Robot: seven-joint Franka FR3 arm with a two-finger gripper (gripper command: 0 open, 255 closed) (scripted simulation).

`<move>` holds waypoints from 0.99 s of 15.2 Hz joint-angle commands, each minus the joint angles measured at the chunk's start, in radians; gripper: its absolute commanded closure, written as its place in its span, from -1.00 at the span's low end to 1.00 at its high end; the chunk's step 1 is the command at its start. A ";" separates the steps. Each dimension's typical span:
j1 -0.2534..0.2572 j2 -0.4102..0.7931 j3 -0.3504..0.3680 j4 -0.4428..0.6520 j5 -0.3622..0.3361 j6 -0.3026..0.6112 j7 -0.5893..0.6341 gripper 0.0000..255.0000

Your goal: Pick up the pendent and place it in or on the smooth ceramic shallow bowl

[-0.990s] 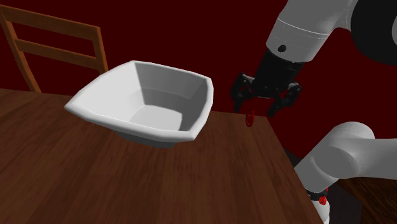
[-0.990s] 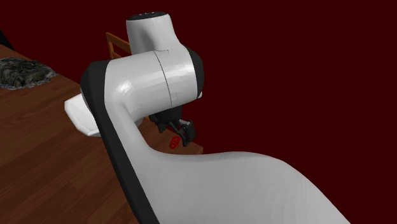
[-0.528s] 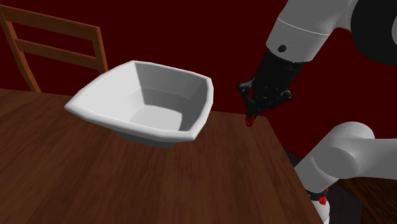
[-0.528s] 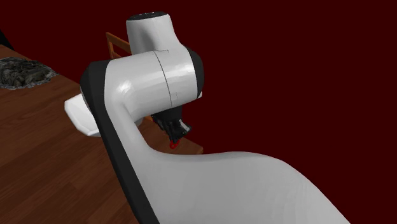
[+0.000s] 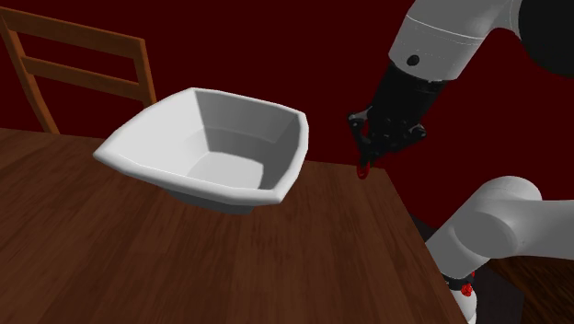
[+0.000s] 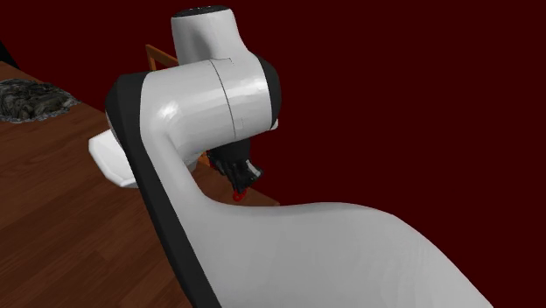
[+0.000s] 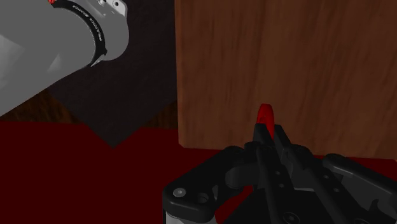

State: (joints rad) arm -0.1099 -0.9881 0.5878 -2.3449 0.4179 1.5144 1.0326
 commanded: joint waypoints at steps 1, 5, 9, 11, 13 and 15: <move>-0.005 0.010 -0.007 0.029 -0.008 -0.019 0.001 1.00; -0.016 0.031 -0.023 0.091 -0.025 -0.061 0.005 1.00; -0.026 0.055 -0.037 0.155 -0.041 -0.102 0.009 1.00; -0.031 0.068 -0.043 0.189 -0.049 -0.123 0.011 1.00; -0.036 0.081 -0.048 0.223 -0.056 -0.144 0.013 1.00; -0.041 0.096 -0.053 0.258 -0.063 -0.165 0.016 1.00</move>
State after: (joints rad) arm -0.1471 -0.9029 0.5356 -2.1111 0.3585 1.3622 1.0447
